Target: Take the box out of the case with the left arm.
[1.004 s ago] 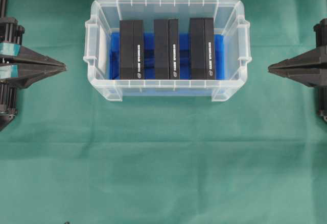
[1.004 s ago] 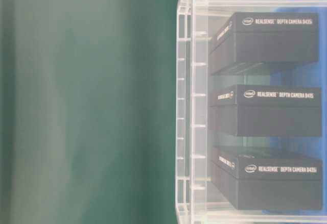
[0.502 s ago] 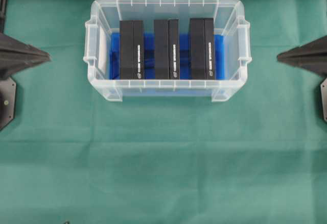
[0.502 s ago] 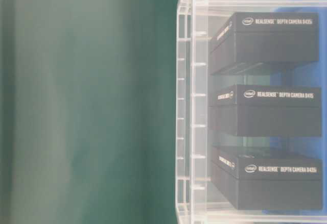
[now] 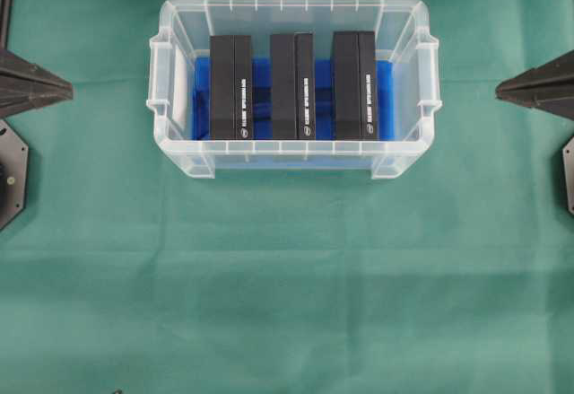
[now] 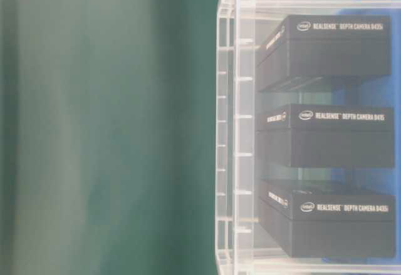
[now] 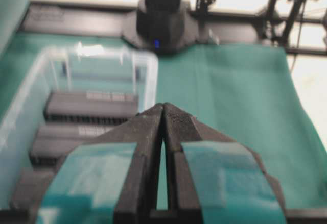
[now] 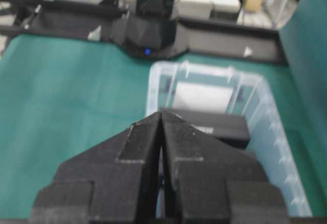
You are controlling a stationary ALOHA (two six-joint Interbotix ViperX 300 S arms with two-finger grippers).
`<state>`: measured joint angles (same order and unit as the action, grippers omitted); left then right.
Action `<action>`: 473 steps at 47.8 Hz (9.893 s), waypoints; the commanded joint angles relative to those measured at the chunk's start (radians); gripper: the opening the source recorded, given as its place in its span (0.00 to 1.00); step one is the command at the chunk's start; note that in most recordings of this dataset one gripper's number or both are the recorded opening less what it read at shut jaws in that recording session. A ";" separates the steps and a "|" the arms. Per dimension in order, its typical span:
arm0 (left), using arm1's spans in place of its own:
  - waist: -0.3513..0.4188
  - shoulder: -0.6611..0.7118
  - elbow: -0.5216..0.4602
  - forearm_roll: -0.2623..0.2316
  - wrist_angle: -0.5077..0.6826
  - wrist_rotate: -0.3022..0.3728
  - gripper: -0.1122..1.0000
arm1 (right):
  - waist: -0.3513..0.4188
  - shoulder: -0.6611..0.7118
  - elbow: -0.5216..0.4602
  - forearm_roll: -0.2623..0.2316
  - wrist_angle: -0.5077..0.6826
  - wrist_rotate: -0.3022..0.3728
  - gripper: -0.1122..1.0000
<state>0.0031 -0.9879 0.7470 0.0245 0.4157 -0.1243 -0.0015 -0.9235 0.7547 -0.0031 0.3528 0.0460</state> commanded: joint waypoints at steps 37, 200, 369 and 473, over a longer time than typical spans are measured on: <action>-0.038 0.184 -0.229 0.003 0.931 -0.222 0.12 | -0.002 0.166 -0.213 -0.002 0.937 0.133 0.13; 0.371 0.354 -0.275 0.014 1.141 -0.974 0.97 | -0.002 0.164 -0.206 -0.058 0.943 0.133 0.13; 0.199 1.266 -1.083 0.009 1.011 -1.135 0.96 | -0.002 0.166 -0.186 -0.103 0.937 0.135 0.13; 0.216 1.313 -0.839 0.005 0.729 -1.166 0.96 | -0.002 0.201 -0.186 -0.103 0.888 0.140 0.13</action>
<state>0.2209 0.3313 -0.1028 0.0261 1.1397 -1.2916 -0.0031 -0.7240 0.5783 -0.1043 1.2471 0.1841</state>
